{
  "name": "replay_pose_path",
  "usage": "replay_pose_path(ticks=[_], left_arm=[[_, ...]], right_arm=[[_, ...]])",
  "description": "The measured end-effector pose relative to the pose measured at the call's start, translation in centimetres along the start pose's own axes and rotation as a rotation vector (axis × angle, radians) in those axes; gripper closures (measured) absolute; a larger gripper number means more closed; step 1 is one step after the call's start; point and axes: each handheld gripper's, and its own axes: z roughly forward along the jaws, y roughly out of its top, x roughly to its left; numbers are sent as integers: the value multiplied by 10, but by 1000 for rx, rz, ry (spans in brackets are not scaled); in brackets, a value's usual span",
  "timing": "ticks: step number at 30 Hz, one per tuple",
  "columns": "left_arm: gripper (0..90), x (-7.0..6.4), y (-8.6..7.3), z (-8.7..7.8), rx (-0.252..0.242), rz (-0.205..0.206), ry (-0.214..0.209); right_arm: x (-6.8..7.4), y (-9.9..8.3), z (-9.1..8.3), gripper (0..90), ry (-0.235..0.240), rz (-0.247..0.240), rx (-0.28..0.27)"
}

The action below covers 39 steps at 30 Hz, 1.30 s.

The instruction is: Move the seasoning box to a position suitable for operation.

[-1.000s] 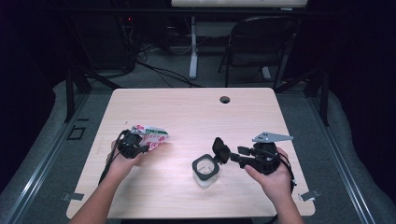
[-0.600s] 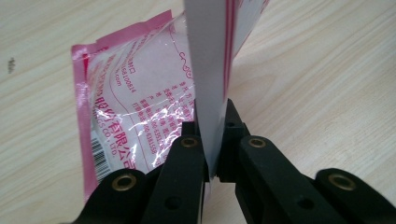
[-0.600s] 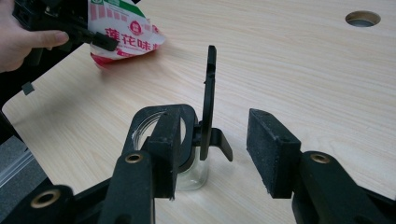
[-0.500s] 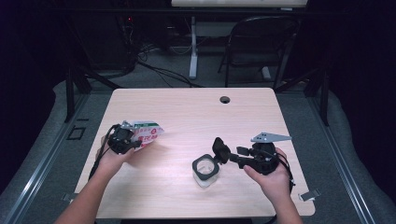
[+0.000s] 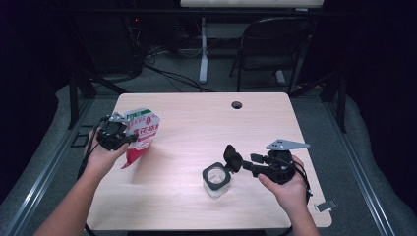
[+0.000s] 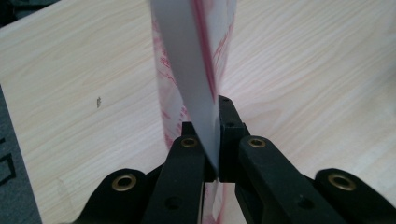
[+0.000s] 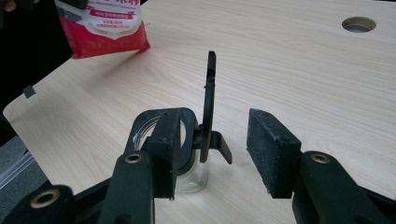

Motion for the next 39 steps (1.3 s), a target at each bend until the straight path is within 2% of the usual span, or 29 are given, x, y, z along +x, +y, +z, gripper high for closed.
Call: replay_pose_path(ticks=[1, 3, 5, 6, 7, 12, 13, 18, 21, 33, 39], left_arm=[[900, -4, 4, -7, 0, 16, -16], [900, -6, 5, -10, 2, 27, -21], [900, -14, 8, -15, -6, 46, -47], [900, -14, 8, -15, -6, 46, -47], [900, -20, 10, -16, -9, 61, -64], [900, -33, 14, -16, -10, 97, -83], [900, -38, 16, -16, -15, 110, -99], [900, -47, 21, -17, -31, 129, -134], [900, -58, 26, -19, -41, 148, -167], [900, -87, 37, -23, -38, 212, -217], [900, -98, 39, -24, -44, 227, -246]], right_arm=[[0, 0, 0, 550, -2, 4, -1], [0, 0, -1, 550, -3, 3, 1], [0, 0, -1, 551, 1, -1, -5], [0, 1, -1, 550, 0, -4, -3], [1, 1, -2, 551, -2, -5, -4], [1, 1, -2, 550, -2, -3, -6], [1, 1, -3, 551, 0, -3, -4], [0, 1, -4, 551, -5, -1, -9], [0, 1, -4, 550, -5, 7, -17], [-1, 2, -7, 549, -6, -2, -16], [-1, 2, -8, 549, -8, -2, -22]])
